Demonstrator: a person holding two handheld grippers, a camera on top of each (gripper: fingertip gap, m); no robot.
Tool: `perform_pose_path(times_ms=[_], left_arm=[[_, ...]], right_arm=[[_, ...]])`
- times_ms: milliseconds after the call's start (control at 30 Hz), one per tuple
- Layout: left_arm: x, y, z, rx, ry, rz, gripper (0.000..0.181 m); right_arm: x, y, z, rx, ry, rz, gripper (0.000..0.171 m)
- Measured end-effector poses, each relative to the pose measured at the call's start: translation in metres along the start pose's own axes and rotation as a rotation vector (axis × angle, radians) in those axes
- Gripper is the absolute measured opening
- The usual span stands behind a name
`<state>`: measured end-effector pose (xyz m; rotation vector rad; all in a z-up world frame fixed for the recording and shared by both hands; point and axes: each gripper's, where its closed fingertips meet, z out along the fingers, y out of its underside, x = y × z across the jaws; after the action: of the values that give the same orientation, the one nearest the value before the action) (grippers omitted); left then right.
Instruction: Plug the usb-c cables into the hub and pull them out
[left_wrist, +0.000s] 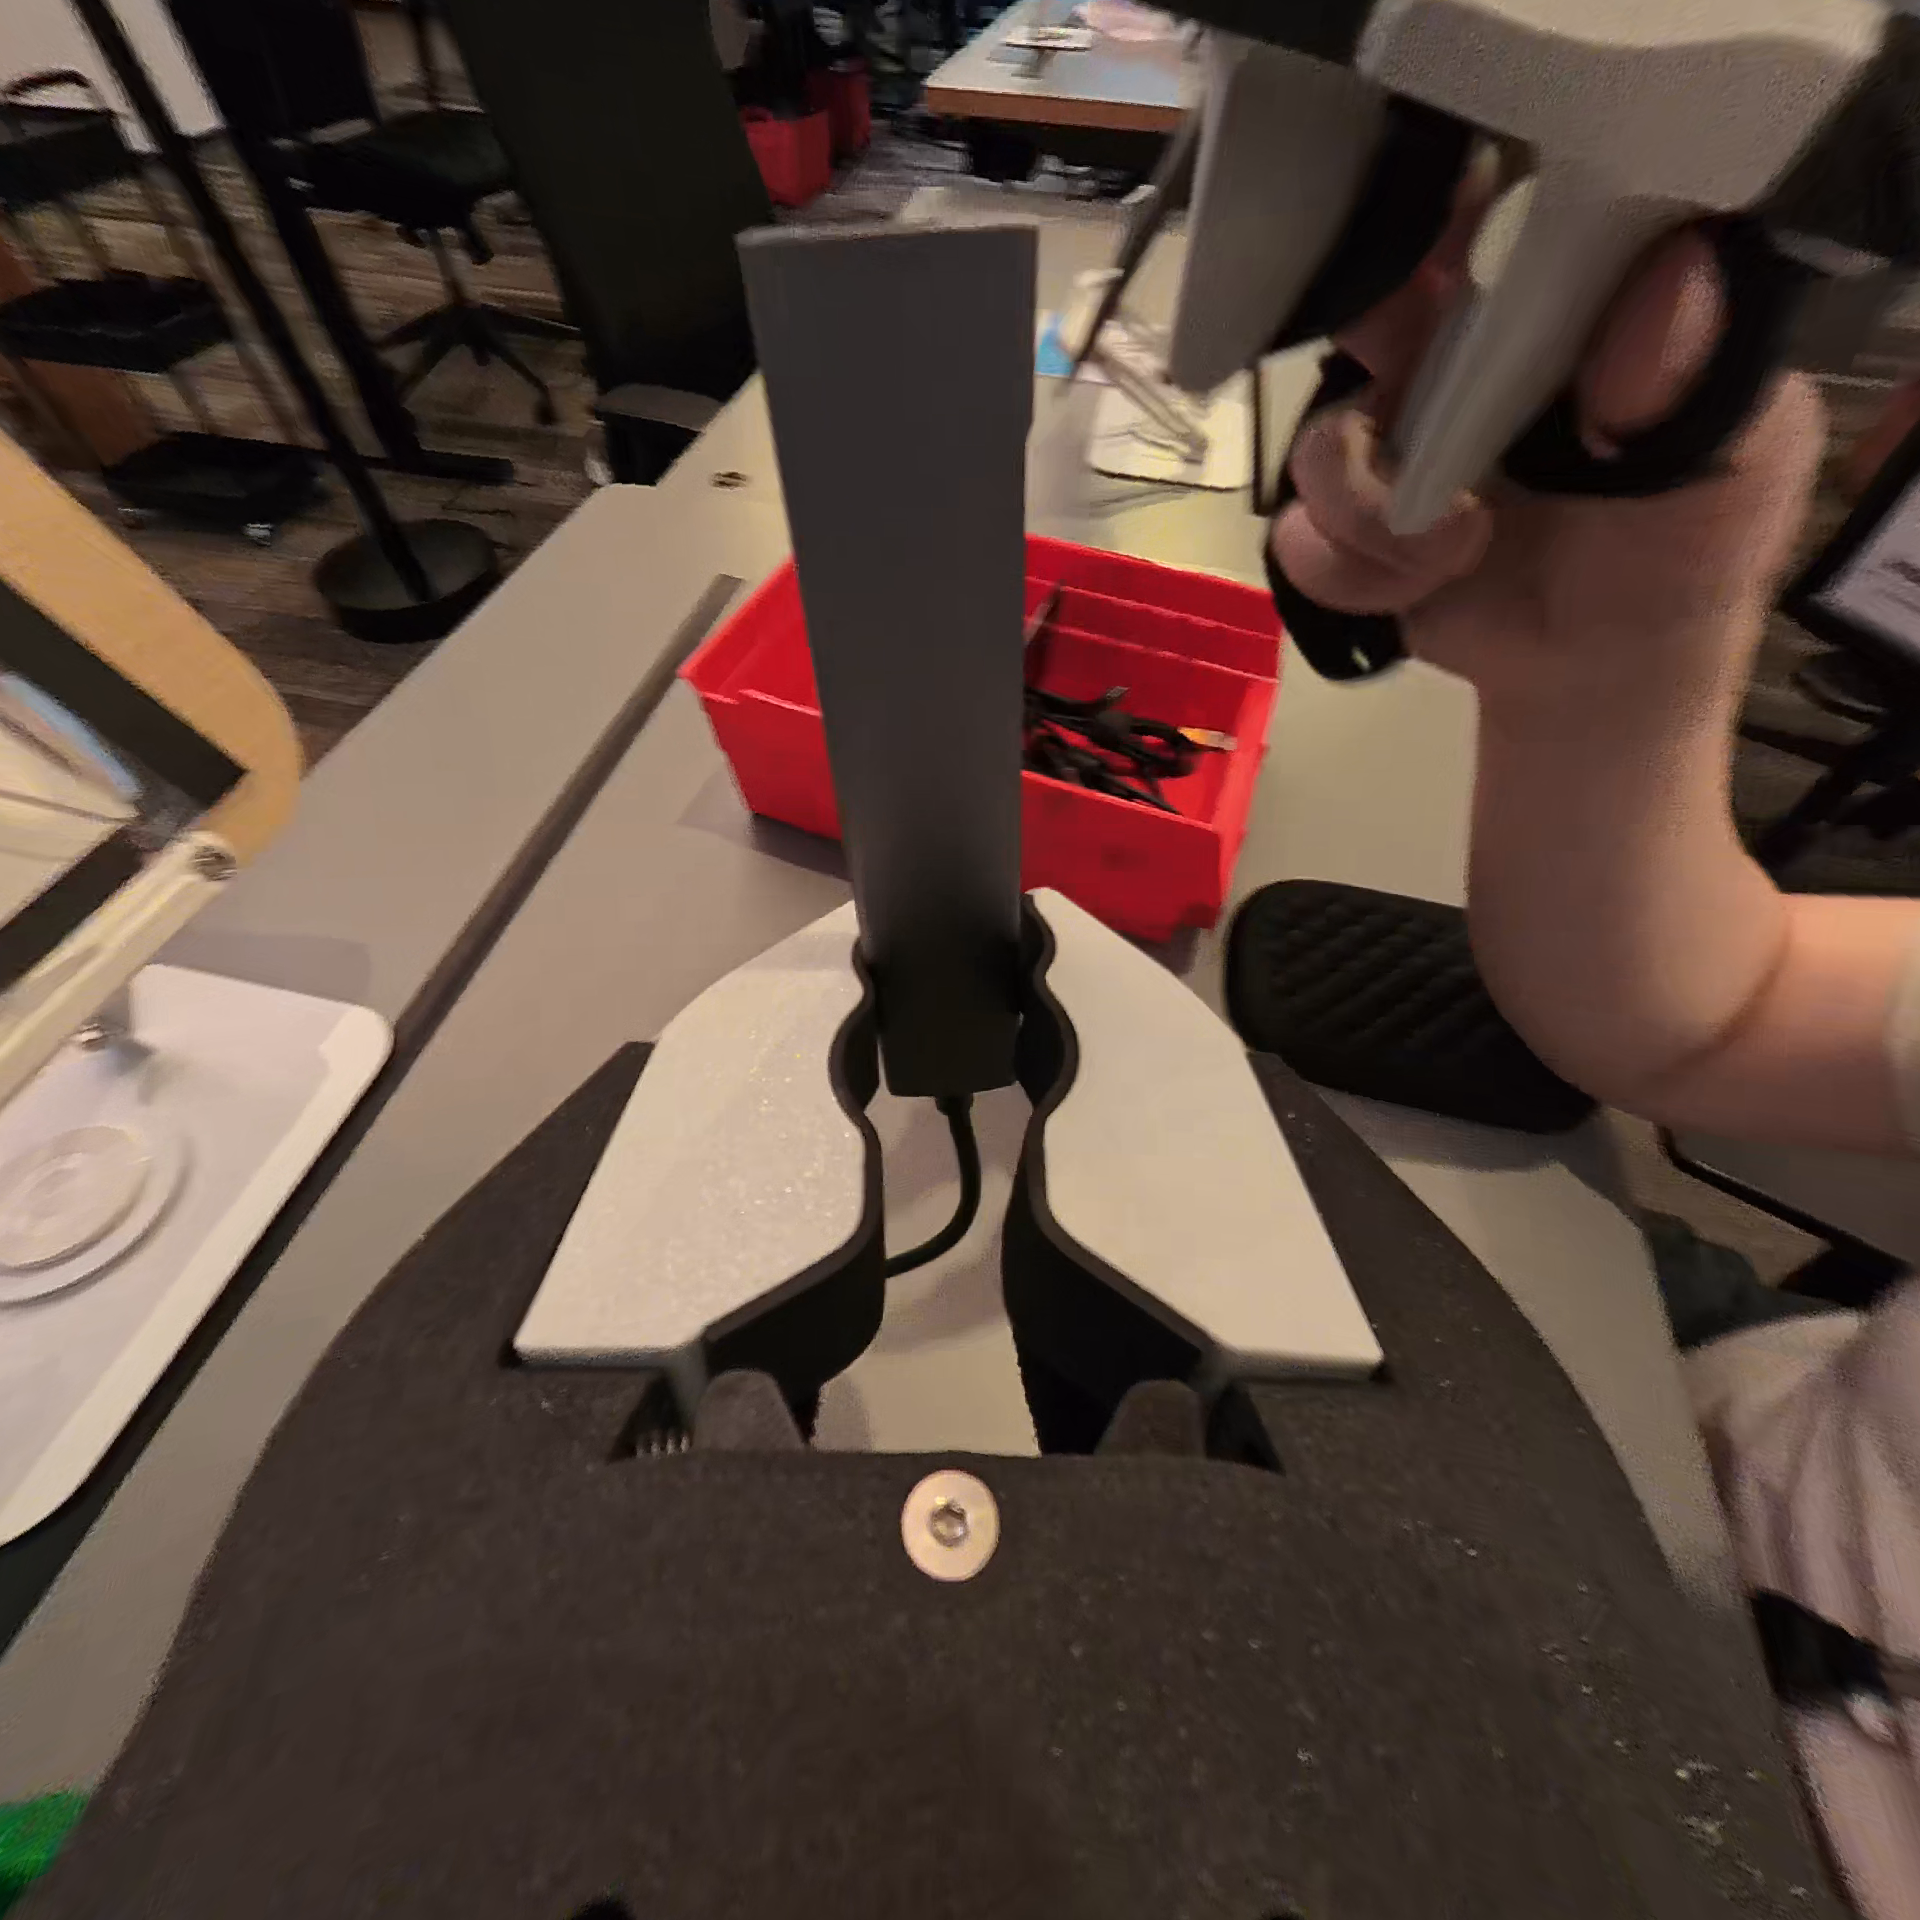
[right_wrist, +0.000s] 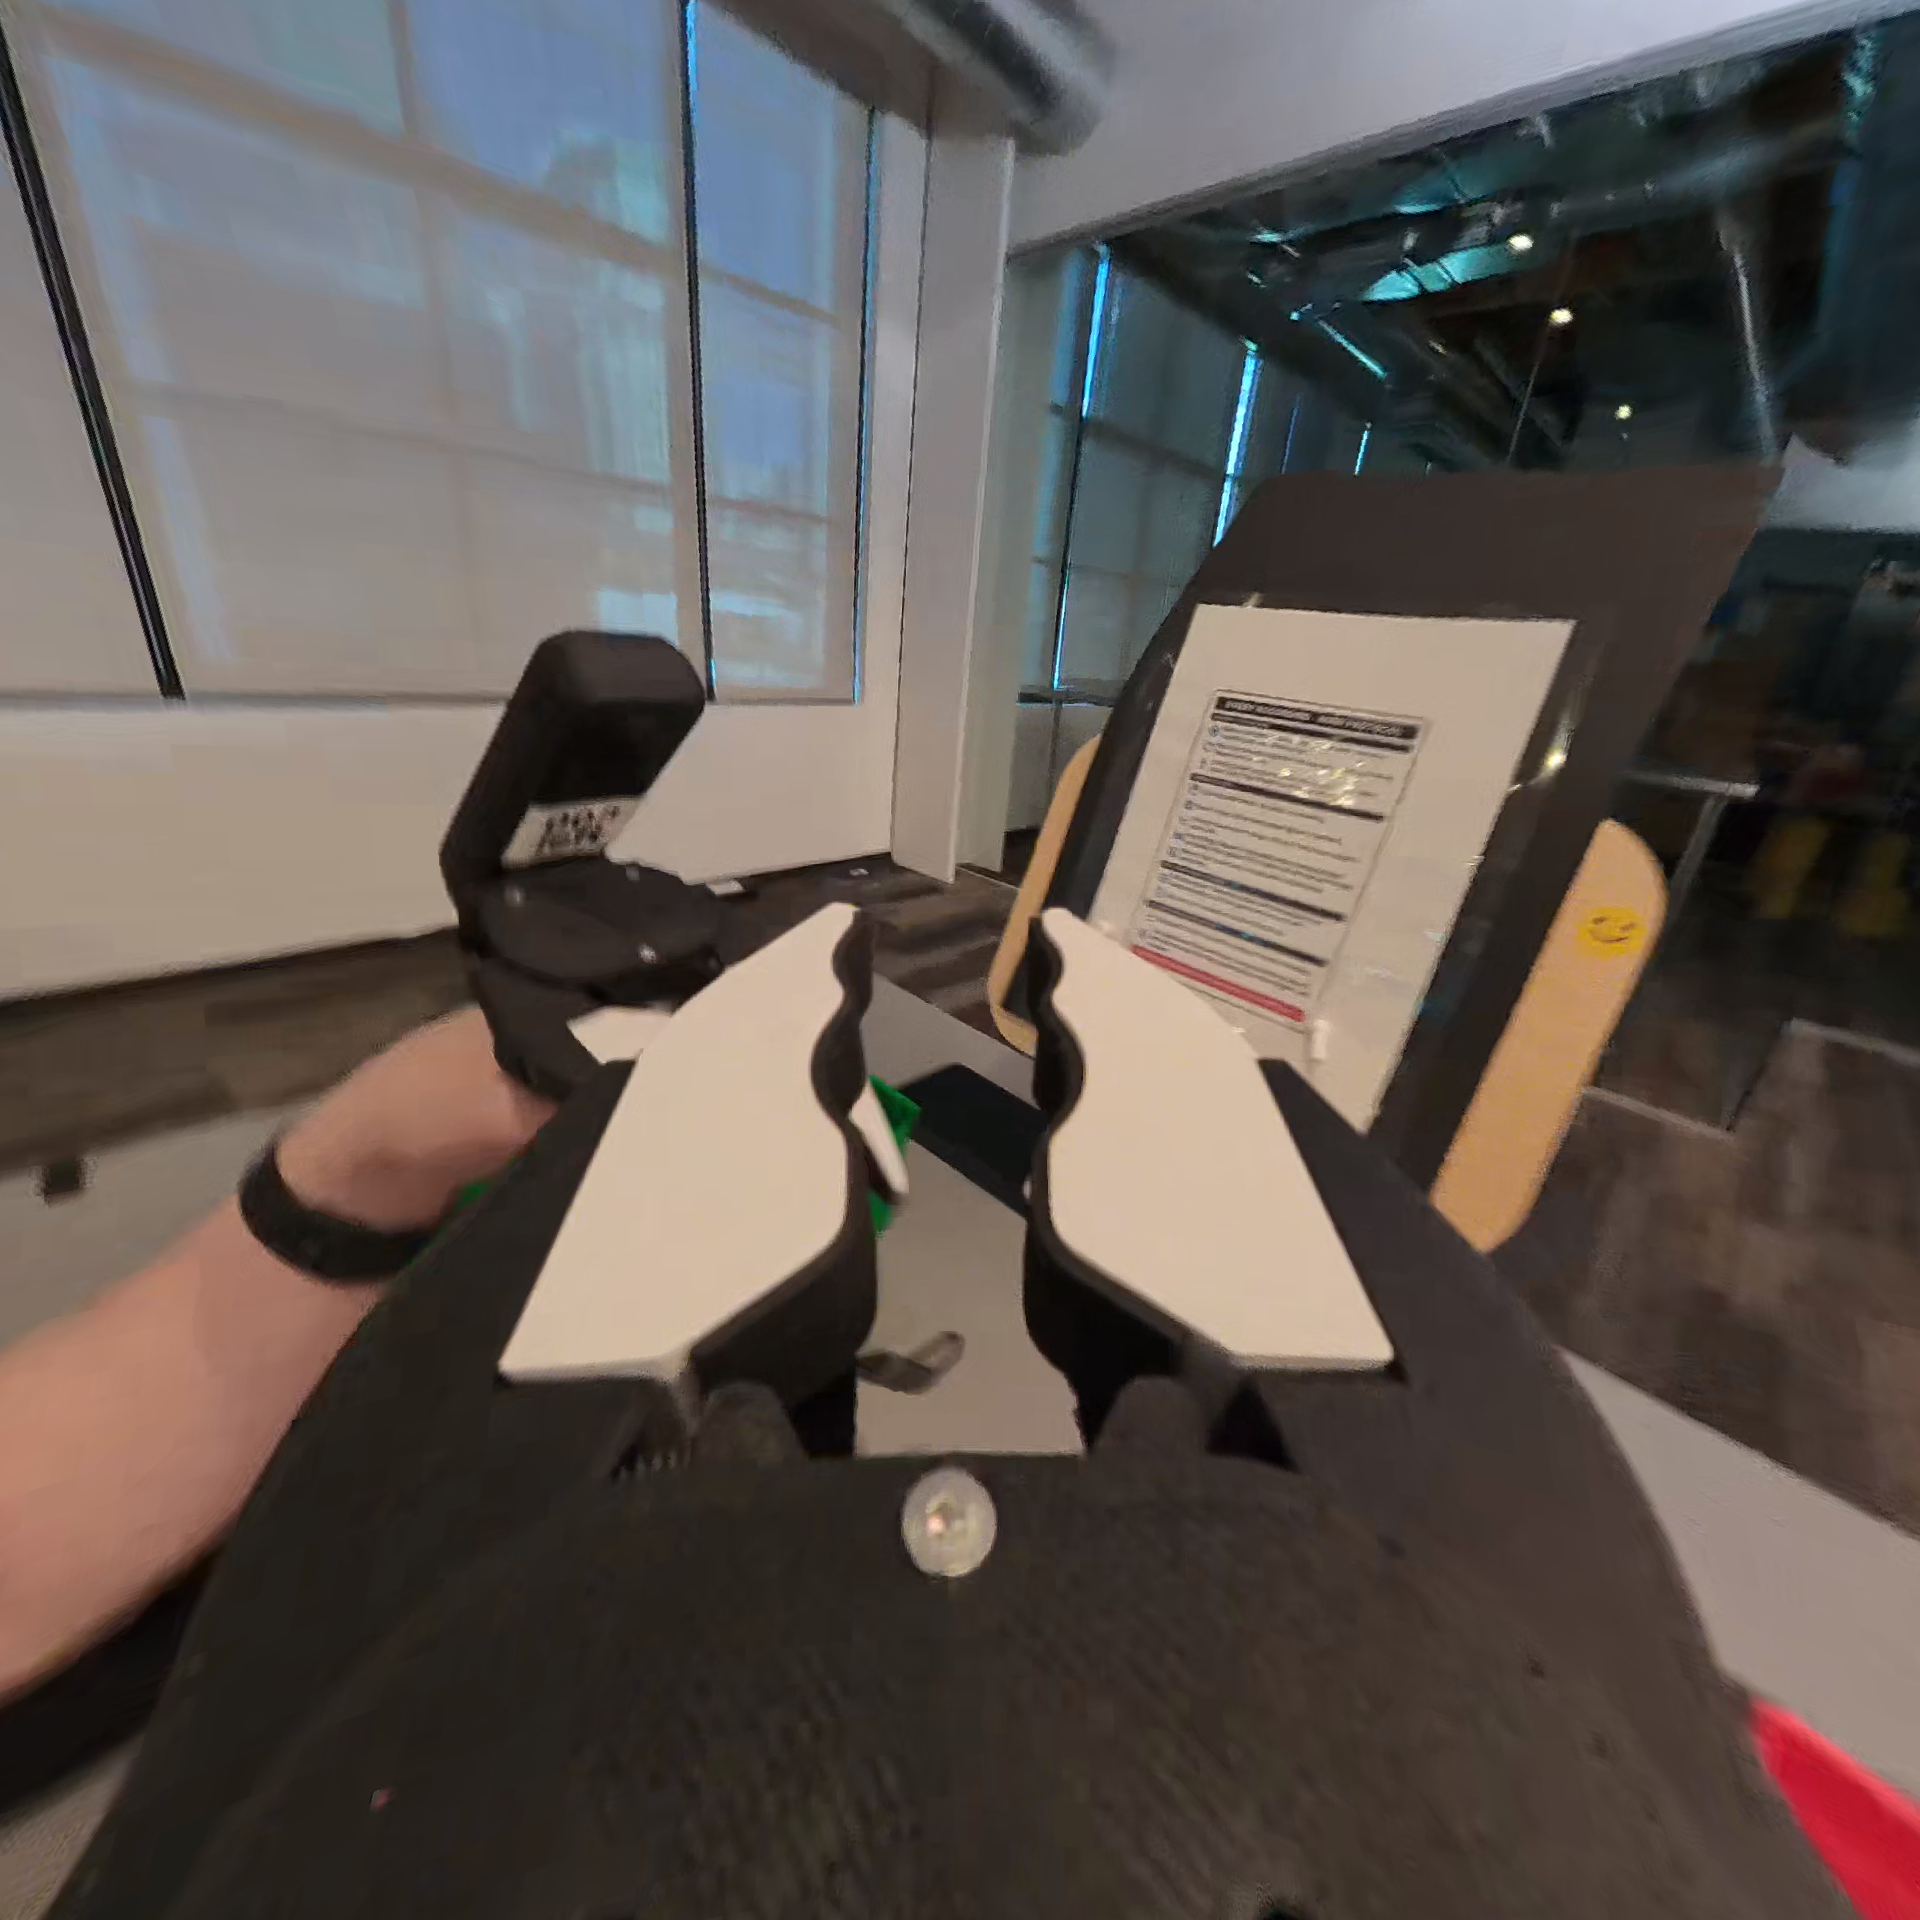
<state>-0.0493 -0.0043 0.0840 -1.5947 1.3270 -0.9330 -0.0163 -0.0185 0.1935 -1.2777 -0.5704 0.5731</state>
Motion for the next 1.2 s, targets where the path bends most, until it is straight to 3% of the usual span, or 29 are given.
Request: perform_pose_path(times_ms=[133,300,333,367,433,567,733,833,1000,1200], left_arm=[[-0.014,-0.002,0.001,0.009,-0.120,0.033,0.021],[-0.022,0.005,0.010,-0.040,-0.183,0.079,0.023],[-0.022,0.004,0.011,-0.034,-0.190,0.099,0.032],[-0.021,0.004,0.013,-0.029,-0.191,0.098,0.052],[-0.021,0.008,0.015,-0.063,-0.190,0.081,0.075],[-0.026,0.018,0.014,-0.124,-0.198,0.064,0.077],[-0.022,0.010,0.007,-0.078,-0.173,0.057,0.075],[-0.021,0.008,0.005,-0.066,-0.168,0.048,0.074],[-0.022,0.011,0.007,-0.079,-0.159,0.037,0.073],[-0.022,0.015,0.010,-0.098,-0.145,0.034,0.071]], right_arm=[[-0.010,0.047,0.042,-0.174,-0.008,0.083,0.048],[-0.021,0.082,0.057,-0.262,-0.097,0.130,0.013],[-0.015,0.085,0.056,-0.276,-0.077,0.097,0.010],[-0.006,0.088,0.053,-0.288,-0.041,0.055,0.010],[0.012,0.088,0.044,-0.296,0.008,0.026,0.010],[0.054,0.065,0.015,-0.299,0.032,-0.002,0.010],[0.122,0.009,-0.043,-0.293,0.058,-0.199,0.010],[0.154,0.003,-0.076,-0.370,0.023,-0.273,0.010],[0.201,0.070,-0.115,-0.606,-0.058,-0.253,0.010],[0.223,0.201,-0.155,-1.204,-0.224,-0.177,0.011]])
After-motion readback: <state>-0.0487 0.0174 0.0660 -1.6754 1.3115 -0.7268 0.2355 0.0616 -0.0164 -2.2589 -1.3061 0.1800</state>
